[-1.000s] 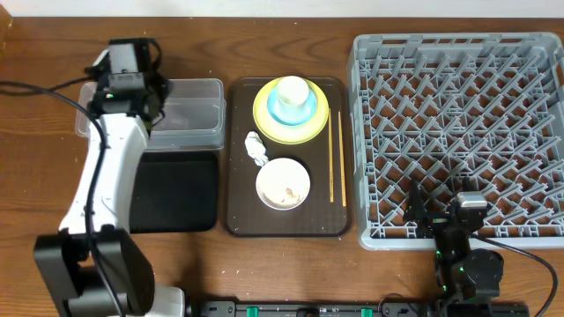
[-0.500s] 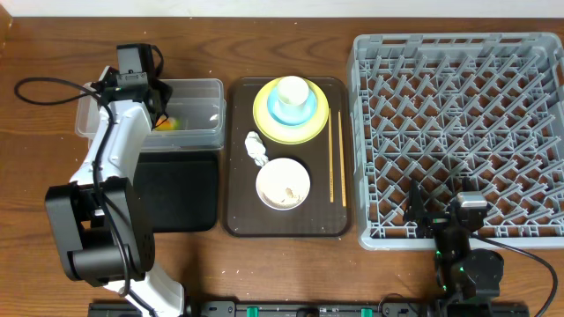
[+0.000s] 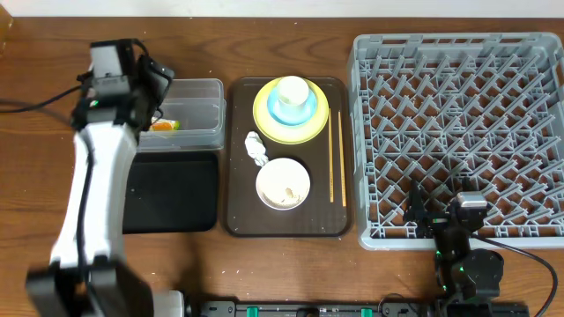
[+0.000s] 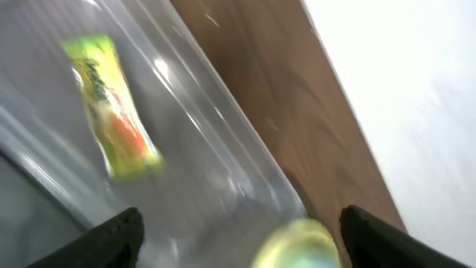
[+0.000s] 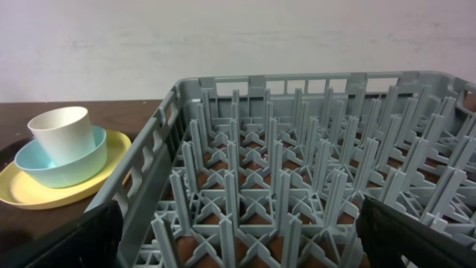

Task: Sort waste into correct bins and load items into the dishwasher rack
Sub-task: 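Carry wrapper left and release it into the clear plastic bin, then move left gripper back to the crumpled white tissue and grasp it, then carry tissue to the clear plastic bin and release it, then reach left gripper to the rim of the white rice bowl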

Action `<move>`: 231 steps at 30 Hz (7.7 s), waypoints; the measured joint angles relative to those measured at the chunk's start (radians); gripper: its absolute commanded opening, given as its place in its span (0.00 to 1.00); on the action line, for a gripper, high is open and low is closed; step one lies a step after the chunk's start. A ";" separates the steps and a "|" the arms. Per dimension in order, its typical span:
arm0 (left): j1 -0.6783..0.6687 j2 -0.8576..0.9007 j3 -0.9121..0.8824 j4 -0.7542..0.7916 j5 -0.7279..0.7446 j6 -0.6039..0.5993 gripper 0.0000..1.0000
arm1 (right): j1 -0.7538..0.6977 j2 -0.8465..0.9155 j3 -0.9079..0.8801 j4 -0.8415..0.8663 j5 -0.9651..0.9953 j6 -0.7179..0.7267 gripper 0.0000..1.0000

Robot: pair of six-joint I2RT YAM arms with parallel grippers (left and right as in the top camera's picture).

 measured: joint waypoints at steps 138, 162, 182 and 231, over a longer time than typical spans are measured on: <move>-0.198 0.141 0.014 0.020 -0.316 0.372 0.07 | 0.000 0.000 0.000 0.000 0.000 0.000 0.99; -0.180 0.251 0.014 0.031 -0.290 0.362 0.58 | 0.000 0.000 0.000 0.000 0.000 0.000 0.99; -0.574 -0.030 -0.018 -0.451 -0.041 0.369 0.36 | 0.000 0.000 0.000 0.000 0.001 0.000 0.99; -0.938 0.263 -0.150 -0.067 -0.144 0.369 0.26 | 0.000 0.000 0.000 0.000 0.001 0.000 0.99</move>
